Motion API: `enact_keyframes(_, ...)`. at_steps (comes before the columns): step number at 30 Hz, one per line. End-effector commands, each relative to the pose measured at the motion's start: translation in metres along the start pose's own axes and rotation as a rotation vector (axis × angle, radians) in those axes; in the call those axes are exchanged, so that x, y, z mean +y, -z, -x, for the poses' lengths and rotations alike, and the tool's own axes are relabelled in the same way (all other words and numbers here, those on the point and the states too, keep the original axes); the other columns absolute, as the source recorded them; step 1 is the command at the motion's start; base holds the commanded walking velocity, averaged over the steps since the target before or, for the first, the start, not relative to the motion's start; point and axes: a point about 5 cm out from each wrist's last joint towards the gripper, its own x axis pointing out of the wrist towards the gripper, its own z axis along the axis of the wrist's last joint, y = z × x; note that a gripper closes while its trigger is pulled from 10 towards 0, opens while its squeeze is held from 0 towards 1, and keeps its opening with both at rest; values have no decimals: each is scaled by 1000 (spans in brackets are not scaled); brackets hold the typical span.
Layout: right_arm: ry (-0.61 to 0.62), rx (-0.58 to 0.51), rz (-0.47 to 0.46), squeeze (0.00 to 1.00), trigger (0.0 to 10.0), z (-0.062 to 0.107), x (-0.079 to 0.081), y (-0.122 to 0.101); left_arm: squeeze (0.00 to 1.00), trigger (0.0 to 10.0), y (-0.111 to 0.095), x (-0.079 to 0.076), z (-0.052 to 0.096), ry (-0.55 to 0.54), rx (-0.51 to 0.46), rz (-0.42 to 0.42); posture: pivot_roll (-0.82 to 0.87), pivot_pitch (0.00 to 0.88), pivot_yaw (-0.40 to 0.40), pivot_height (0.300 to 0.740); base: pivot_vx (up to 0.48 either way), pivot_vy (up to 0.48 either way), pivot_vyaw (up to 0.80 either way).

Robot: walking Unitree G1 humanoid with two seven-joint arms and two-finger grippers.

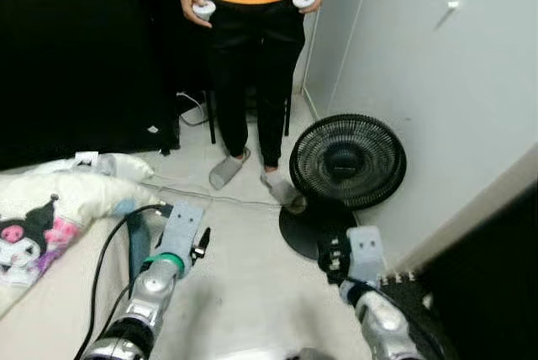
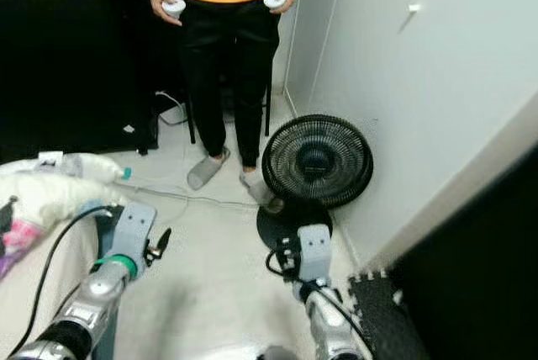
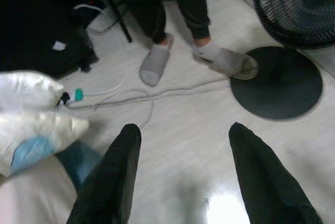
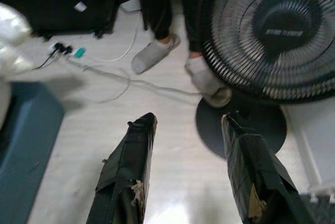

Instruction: Clean up the room

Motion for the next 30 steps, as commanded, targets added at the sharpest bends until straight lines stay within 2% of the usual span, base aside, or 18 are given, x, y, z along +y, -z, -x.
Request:
enact_keyframes(1,6,27,-2,0,10000,3,-1,5,0,10000,6,-3,2,12,20,-12,-12,37,48,736,390,0,0)
enact_keyframes(11,2,35,20,0,10000,3,-1,6,0,10000,6,-5,2,13,24,-15,-16,39,47,736,359,0,0)
enact_keyframes(30,-14,49,26,0,10000,3,0,7,0,10000,3,-6,-1,7,34,4,-19,45,49,736,29,0,737)
